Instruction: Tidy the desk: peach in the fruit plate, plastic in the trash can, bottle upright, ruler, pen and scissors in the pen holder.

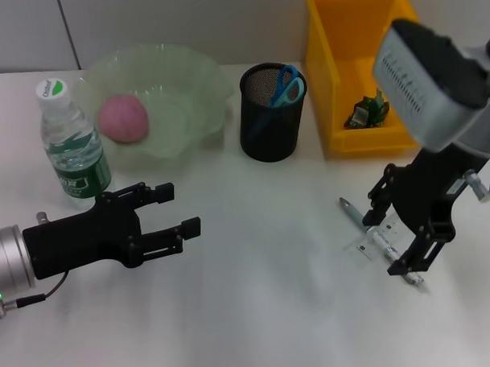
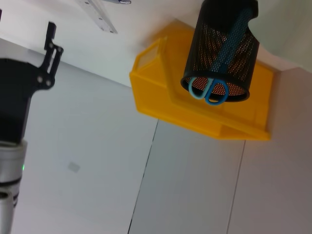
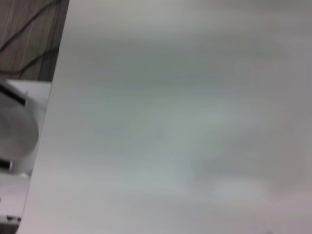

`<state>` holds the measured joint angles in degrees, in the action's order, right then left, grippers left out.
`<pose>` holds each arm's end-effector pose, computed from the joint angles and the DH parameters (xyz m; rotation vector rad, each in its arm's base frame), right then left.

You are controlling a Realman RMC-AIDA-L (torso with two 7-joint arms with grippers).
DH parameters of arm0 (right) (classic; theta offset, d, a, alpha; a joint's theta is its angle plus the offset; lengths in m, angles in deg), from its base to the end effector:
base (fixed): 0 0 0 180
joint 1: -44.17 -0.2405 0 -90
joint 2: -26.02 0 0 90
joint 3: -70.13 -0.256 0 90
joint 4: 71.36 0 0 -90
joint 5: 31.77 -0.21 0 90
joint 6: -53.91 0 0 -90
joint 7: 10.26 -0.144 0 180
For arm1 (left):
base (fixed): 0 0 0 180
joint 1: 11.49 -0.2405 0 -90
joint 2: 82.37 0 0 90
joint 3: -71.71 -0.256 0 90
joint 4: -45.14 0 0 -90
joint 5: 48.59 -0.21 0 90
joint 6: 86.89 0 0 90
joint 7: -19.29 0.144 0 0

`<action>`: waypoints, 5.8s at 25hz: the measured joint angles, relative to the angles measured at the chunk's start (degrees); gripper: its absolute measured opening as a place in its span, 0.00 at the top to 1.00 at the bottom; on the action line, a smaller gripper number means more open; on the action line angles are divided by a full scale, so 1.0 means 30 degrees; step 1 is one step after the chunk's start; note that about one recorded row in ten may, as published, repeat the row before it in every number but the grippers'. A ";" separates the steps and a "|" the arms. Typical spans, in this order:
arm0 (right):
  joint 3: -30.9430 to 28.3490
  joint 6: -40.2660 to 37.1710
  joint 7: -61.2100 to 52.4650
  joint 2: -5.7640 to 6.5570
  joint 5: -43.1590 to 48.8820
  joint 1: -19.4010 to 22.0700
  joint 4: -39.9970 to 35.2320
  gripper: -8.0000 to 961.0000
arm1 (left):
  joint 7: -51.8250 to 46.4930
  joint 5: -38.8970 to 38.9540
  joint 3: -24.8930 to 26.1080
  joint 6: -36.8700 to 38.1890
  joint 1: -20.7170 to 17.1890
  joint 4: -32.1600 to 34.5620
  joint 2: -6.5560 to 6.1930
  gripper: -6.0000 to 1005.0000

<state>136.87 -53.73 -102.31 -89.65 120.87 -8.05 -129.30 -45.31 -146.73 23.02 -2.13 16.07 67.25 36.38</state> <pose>0.1647 0.3675 0.0215 2.8768 0.1485 0.7690 -0.2725 0.3031 -0.0415 -2.6457 -0.6282 -0.8903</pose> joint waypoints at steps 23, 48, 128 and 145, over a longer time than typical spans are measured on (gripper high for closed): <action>0.1742 0.3327 0.2714 -0.1104 0.2429 0.0210 0.1052 0.21 | -0.0264 0.0956 -0.0001 -0.0204 0.0087 -0.0414 -0.0003 0.22; 0.3657 0.6111 0.3466 -0.1223 0.1948 -0.0089 0.3076 0.21 | -0.0528 0.1165 -0.0049 -0.0186 0.0044 -0.0485 -0.0003 0.22; -0.6021 0.9770 -0.3403 -0.1121 -1.5248 0.4434 -0.2820 0.59 | 0.1244 0.1267 -0.1232 0.0149 0.0276 -0.0499 -0.0092 0.22; -0.5957 1.4903 -0.1523 -0.1088 -1.8712 0.3999 0.2249 0.59 | 0.2892 0.1261 -0.1659 -0.0762 0.0162 -0.0686 -0.0001 0.22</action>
<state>119.00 -9.02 -106.88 -92.91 64.73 3.95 -122.55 -36.64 -142.95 18.04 -4.42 16.56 65.19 36.37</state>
